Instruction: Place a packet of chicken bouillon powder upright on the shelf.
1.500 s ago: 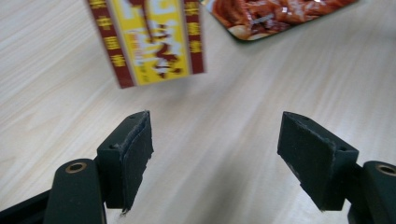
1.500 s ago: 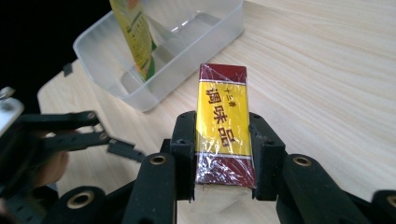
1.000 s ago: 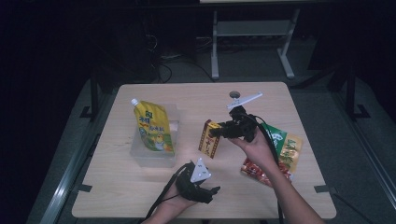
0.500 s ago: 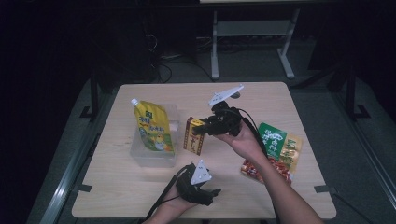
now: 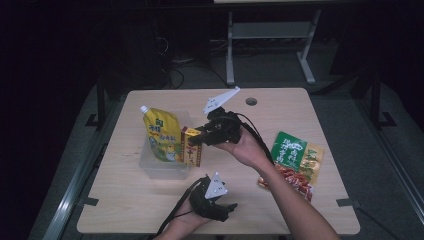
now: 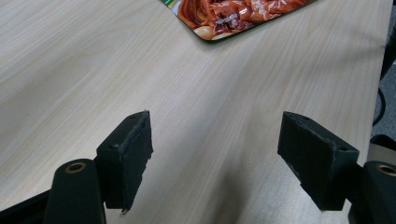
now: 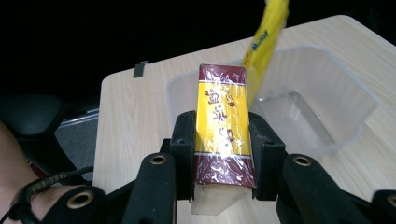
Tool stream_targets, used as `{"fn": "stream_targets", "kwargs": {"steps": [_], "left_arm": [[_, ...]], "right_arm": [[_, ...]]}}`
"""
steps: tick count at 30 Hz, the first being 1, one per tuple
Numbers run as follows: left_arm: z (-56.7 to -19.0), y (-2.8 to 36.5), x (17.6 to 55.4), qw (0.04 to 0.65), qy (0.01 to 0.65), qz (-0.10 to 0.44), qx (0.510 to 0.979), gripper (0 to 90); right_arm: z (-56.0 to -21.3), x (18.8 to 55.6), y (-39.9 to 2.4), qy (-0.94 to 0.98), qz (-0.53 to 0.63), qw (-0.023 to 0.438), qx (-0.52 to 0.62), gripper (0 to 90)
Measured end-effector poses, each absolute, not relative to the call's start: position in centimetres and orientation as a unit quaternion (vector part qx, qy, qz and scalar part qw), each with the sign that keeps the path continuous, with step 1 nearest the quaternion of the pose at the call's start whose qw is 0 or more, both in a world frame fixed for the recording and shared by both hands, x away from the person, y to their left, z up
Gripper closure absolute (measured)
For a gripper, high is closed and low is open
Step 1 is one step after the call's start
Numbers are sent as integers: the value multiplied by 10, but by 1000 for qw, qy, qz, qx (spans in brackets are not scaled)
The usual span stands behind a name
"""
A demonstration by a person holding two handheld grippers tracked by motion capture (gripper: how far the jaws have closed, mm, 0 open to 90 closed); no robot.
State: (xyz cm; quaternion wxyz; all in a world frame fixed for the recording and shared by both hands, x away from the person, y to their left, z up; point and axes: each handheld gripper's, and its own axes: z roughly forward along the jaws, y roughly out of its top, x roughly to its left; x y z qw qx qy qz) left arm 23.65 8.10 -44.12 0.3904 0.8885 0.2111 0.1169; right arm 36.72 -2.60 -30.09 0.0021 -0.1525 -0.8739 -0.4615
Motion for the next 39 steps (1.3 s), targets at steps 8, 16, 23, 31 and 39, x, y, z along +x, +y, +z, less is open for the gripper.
{"fn": "stream_targets", "kwargs": {"steps": [8,16,23,31,39], "left_arm": [[-442,81,238,395,212,115,886,255],[-443,80,238,399,211,112,886,255],[-443,79,235,401,214,105,885,255],[-442,80,236,389,204,113,891,256],[-442,81,236,393,211,111,888,256]], "right_arm": [[-302,371,-6,-876,-464,11,-131,670],[-301,373,7,-875,-468,19,-124,669],[-301,373,26,-877,-467,14,-108,669],[-309,375,38,-884,-455,18,-102,669],[-315,379,44,-887,-451,23,-100,668]]}}
